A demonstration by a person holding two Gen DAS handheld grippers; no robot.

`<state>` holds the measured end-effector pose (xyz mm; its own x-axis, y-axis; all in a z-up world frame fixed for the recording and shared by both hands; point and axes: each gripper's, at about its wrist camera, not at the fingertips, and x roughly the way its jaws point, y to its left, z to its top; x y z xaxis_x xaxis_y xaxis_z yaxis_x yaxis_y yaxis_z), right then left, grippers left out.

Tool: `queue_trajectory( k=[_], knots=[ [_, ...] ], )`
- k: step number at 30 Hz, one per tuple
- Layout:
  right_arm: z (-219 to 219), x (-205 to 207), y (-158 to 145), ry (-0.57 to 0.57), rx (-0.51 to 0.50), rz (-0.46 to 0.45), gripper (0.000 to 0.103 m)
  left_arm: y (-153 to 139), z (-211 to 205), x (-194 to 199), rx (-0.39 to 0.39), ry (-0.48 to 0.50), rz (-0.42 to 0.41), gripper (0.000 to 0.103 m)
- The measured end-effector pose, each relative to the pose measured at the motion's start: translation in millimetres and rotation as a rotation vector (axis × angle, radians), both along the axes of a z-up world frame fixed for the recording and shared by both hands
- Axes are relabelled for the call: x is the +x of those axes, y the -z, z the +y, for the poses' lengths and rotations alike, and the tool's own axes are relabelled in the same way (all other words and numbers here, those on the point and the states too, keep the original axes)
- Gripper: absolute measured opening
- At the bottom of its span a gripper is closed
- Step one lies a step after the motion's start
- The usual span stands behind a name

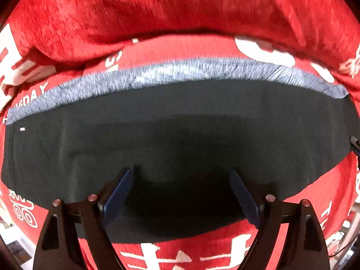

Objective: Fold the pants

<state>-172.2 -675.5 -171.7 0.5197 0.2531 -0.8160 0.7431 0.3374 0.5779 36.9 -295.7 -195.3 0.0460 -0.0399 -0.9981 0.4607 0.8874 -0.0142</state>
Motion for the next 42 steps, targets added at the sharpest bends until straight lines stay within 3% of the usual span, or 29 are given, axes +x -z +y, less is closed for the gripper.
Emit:
queue_trajectory(
  k=[3, 10, 13, 19, 23, 26, 29, 30, 31, 35, 40, 41, 42],
  knots=[
    [-0.2, -3.7, 7.7, -0.025, 0.002, 0.031, 0.009, 4.6, 2.7, -7.9, 0.004, 0.002, -0.002, 0.089],
    [21.1, -9.3, -33.7, -0.062, -0.067, 0.018, 0.035, -17.8, 23.1, -4.5, 0.007, 0.003, -0.015, 0.089],
    [53.5, -5.3, -43.0, -0.100, -0.048, 0.003, 0.049, -31.5, 46.1, 10.7, 0.003, -0.027, -0.042, 0.089],
    [150.8, 34.7, -40.5, -0.209, -0.006, -0.077, 0.056, -48.0, 113.0, 47.2, 0.042, -0.054, -0.140, 0.089],
    [246.2, 77.3, -19.9, -0.352, 0.140, -0.151, 0.056, -44.4, 173.2, 83.2, 0.093, -0.086, -0.194, 0.089],
    [309.1, 97.5, -1.0, -0.391, 0.222, -0.178, 0.056, -40.6, 225.8, 104.6, 0.137, -0.107, -0.243, 0.089],
    [356.2, 113.2, 19.9, -0.416, 0.278, -0.167, 0.055, -16.9, 269.0, 121.8, 0.216, -0.122, -0.255, 0.089],
    [368.0, 118.3, 27.3, -0.417, 0.307, -0.174, 0.054, -8.5, 285.5, 124.2, 0.212, -0.131, -0.231, 0.091],
    [375.4, 119.9, 31.2, -0.418, 0.321, -0.181, 0.053, -2.9, 298.8, 126.2, 0.164, -0.144, -0.208, 0.102],
    [392.7, 126.6, 38.4, -0.411, 0.307, -0.185, 0.053, 3.9, 322.0, 129.8, 0.060, -0.165, -0.173, 0.103],
    [398.6, 137.8, 40.6, -0.378, 0.301, -0.172, 0.053, 7.5, 329.0, 129.7, 0.007, -0.149, -0.173, 0.103],
    [400.9, 143.6, 40.3, -0.370, 0.303, -0.164, 0.052, 7.5, 330.6, 129.7, -0.001, -0.146, -0.168, 0.103],
    [400.6, 148.5, 39.9, -0.361, 0.303, -0.138, 0.037, 7.7, 332.2, 129.6, -0.006, -0.139, -0.162, 0.103]
  ],
)
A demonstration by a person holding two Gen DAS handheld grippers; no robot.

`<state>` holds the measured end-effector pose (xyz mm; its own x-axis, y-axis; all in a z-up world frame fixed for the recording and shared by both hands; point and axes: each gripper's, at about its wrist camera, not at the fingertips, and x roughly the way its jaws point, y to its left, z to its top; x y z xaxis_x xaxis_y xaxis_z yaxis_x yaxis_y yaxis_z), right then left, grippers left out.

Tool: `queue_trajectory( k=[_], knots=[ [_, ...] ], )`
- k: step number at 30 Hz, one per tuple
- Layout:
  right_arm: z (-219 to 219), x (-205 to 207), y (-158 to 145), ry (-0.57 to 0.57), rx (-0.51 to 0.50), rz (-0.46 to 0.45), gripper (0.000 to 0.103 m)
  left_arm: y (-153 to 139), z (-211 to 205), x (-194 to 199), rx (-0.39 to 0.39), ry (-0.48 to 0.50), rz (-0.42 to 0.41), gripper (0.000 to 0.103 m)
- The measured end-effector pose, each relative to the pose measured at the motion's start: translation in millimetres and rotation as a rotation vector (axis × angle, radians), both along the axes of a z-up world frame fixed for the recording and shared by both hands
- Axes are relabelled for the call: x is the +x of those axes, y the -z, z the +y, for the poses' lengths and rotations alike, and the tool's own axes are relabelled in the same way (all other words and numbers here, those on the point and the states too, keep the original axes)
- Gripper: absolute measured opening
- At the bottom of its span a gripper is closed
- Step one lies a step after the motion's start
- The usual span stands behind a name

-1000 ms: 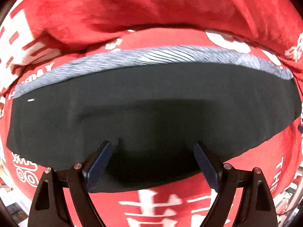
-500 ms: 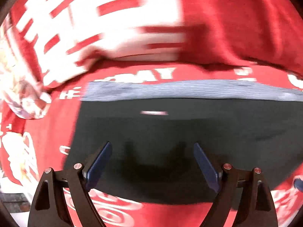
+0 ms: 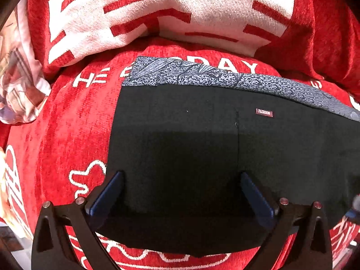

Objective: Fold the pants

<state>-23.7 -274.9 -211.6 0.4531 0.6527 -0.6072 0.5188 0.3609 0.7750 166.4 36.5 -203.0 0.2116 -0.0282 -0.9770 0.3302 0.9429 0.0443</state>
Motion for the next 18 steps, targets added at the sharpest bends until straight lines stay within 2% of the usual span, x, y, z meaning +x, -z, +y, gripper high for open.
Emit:
queue_trajectory(
  k=[1, 2, 5, 7, 8, 10, 11, 15, 18],
  knots=[
    [-0.5, 5.5, -2.9, -0.011, -0.037, 0.037, 0.011, 0.7, 2.5, 0.1, -0.002, 0.012, 0.004, 0.103],
    [2.1, 13.0, -9.9, -0.022, -0.070, 0.045, 0.010, 3.5, 7.9, 1.8, -0.002, 0.026, 0.006, 0.103],
    [8.5, 8.2, -26.1, -0.058, -0.138, 0.018, 0.009, 10.0, 21.8, 3.8, -0.011, 0.049, 0.010, 0.103],
    [11.3, -3.3, -15.6, -0.068, -0.168, 0.071, 0.009, 10.6, 23.8, 0.9, -0.004, 0.053, 0.006, 0.103],
    [9.8, -14.5, -3.3, -0.044, -0.142, 0.115, 0.009, 10.7, 23.9, -0.2, 0.007, 0.053, 0.007, 0.103],
    [5.1, -24.9, -2.2, 0.002, -0.100, 0.109, 0.008, 6.2, 21.5, -5.0, 0.046, 0.044, 0.011, 0.103],
    [3.0, -27.9, -10.0, -0.015, -0.119, 0.100, 0.009, 1.2, 19.0, -10.1, 0.062, 0.045, 0.012, 0.103],
    [-13.4, -33.6, -46.3, -0.100, -0.274, 0.096, 0.027, -28.5, -5.9, -37.3, 0.012, 0.090, -0.019, 0.103],
    [-40.5, -35.5, -76.9, -0.077, -0.439, 0.063, 0.027, -38.4, -47.4, -56.9, -0.059, 0.152, -0.020, 0.103]
  ],
)
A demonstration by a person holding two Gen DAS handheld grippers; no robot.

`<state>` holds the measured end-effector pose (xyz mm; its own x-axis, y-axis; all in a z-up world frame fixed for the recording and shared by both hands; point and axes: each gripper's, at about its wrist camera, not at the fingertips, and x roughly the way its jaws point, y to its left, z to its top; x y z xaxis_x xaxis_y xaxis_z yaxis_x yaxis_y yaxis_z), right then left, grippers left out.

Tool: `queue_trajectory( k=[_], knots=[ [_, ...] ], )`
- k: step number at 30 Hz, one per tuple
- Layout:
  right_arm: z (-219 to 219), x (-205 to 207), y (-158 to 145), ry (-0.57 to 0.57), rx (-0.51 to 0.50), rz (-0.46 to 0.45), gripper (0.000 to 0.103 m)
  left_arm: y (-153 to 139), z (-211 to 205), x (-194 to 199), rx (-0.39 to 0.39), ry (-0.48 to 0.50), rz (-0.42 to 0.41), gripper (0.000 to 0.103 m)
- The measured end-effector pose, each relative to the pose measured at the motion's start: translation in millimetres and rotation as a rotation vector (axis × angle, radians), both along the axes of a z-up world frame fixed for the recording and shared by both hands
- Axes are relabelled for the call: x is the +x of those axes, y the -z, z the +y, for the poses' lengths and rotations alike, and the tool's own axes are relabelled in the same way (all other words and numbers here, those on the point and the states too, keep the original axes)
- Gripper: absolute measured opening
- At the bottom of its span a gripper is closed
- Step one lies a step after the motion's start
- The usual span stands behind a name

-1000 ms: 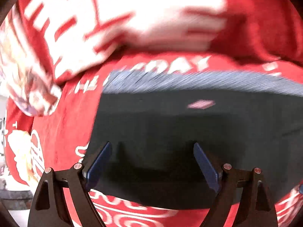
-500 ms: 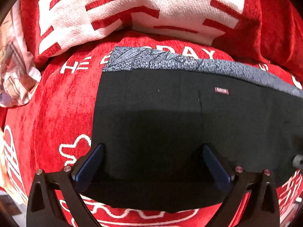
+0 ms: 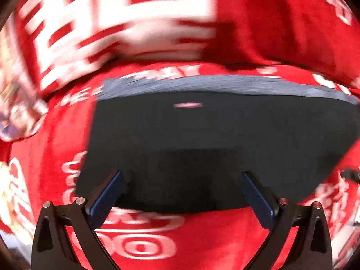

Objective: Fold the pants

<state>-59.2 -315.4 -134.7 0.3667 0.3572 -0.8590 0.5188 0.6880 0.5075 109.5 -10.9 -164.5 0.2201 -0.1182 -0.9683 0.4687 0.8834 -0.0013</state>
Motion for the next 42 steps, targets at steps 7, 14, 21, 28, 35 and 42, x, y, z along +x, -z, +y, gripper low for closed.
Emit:
queue_trajectory(
  k=[7, 14, 21, 28, 35, 42],
  knots=[
    [-24.7, 27.6, 22.0, -0.094, -0.231, 0.096, 0.027, 54.6, -102.8, -34.2, 0.029, 0.068, 0.119, 0.103],
    [-12.9, 4.1, 9.9, -0.178, -0.214, 0.090, 0.027, 43.4, -89.0, -50.4, 0.078, 0.037, 0.123, 0.103],
    [-27.5, -41.9, -5.5, -0.045, -0.104, 0.096, 0.053, 16.0, -98.4, -65.0, 0.107, 0.053, 0.129, 0.103],
    [-54.3, -72.9, -11.6, 0.034, -0.099, 0.136, 0.061, 1.1, -144.0, -92.9, 0.093, 0.111, 0.154, 0.103],
    [-89.2, -97.0, -14.1, 0.095, -0.086, 0.139, 0.072, 1.0, -197.5, -117.6, 0.117, 0.157, 0.159, 0.103],
    [-126.4, -109.9, -11.1, 0.112, -0.078, 0.131, 0.079, -6.2, -237.5, -142.6, 0.130, 0.167, 0.163, 0.103]
  ],
)
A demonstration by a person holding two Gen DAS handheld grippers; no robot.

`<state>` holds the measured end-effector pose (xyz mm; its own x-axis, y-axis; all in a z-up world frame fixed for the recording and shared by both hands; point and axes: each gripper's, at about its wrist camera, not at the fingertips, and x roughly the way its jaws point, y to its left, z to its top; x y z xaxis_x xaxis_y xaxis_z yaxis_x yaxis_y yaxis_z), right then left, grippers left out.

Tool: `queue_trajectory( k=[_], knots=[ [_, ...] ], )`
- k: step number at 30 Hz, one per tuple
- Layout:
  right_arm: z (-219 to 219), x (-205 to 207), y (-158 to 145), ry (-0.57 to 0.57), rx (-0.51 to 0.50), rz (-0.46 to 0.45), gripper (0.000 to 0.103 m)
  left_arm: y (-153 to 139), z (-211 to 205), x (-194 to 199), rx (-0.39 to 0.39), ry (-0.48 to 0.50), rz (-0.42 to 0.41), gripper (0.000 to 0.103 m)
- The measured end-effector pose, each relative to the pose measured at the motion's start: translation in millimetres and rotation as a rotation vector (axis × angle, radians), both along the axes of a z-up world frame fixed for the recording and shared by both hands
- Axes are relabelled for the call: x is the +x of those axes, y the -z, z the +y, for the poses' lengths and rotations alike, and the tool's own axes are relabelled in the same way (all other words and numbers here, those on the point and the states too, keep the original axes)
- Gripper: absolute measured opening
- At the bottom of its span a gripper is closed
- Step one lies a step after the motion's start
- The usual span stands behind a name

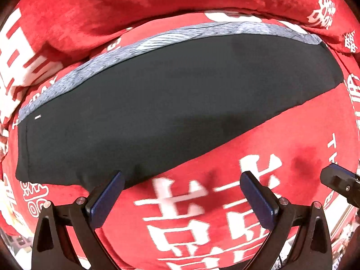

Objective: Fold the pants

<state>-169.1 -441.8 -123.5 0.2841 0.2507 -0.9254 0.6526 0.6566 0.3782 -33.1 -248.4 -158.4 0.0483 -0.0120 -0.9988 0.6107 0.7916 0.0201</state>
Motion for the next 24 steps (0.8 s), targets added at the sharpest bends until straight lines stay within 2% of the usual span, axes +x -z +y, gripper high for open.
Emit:
queue_trajectory(
  k=[5, 7, 18, 24],
  knots=[
    [-26.0, -6.2, 4.3, 0.006, 0.008, -0.012, 0.080, -3.6, -26.0, -11.3, 0.012, 0.000, -0.003, 0.103],
    [-34.0, -7.7, 5.0, 0.007, 0.003, -0.014, 0.086, -4.9, -34.8, -13.5, 0.014, 0.001, -0.009, 0.103],
    [-95.4, -17.8, 15.7, 0.063, 0.044, -0.052, 0.086, -0.3, -81.1, -24.1, 0.050, -0.016, -0.019, 0.103],
    [-133.3, -17.7, 6.2, 0.116, -0.020, -0.087, 0.086, -7.8, -99.1, -3.6, 0.020, -0.066, -0.086, 0.103]
  ],
)
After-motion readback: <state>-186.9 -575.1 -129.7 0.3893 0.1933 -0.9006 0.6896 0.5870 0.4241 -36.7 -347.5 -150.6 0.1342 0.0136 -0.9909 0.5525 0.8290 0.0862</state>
